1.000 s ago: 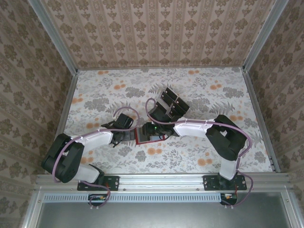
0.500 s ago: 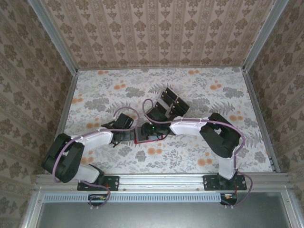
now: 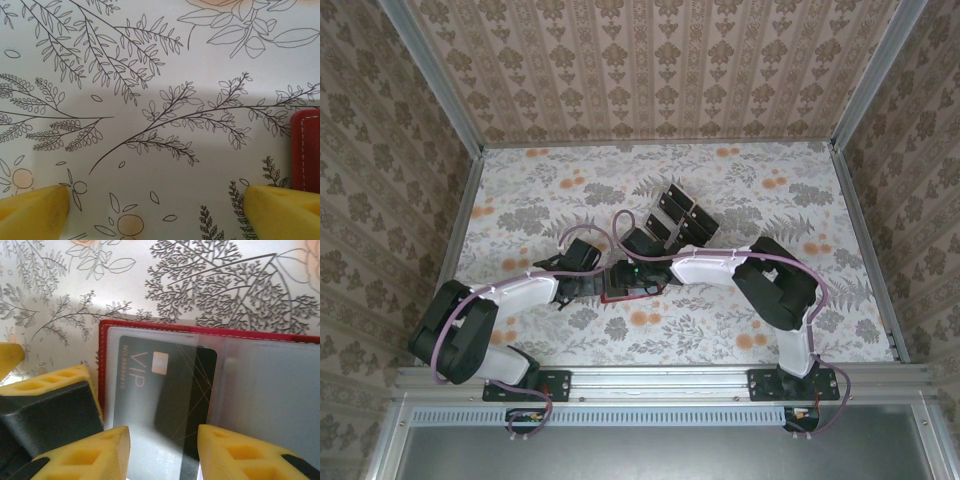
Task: Put the credit cards into the card holder
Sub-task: Insert the credit card into the card slot.
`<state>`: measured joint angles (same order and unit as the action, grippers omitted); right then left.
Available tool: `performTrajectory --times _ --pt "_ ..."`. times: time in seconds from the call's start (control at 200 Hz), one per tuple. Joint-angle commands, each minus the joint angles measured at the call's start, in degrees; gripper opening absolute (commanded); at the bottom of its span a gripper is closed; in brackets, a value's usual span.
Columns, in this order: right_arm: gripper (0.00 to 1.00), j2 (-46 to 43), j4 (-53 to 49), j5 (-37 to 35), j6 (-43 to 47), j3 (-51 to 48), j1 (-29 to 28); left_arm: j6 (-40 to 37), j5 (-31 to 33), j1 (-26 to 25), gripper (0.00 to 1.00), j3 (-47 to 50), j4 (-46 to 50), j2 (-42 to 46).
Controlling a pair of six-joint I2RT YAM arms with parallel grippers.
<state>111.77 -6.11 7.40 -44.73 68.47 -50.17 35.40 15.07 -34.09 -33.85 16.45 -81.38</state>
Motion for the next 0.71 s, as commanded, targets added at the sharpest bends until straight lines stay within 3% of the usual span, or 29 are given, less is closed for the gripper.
performTrajectory --times 0.0,0.32,0.7 --pt "0.42 1.17 0.07 1.73 -0.28 1.47 -0.71 1.08 -1.97 0.2 1.0 1.75 -2.31 -3.94" --pt "0.41 2.24 3.91 4.76 -3.07 1.07 -0.8 1.08 -1.62 -0.01 1.0 1.52 -1.5 -3.06" --pt "0.45 -7.45 2.09 -0.07 -0.82 -3.71 1.4 0.67 0.78 1.63 1.0 -1.11 4.43 5.96"
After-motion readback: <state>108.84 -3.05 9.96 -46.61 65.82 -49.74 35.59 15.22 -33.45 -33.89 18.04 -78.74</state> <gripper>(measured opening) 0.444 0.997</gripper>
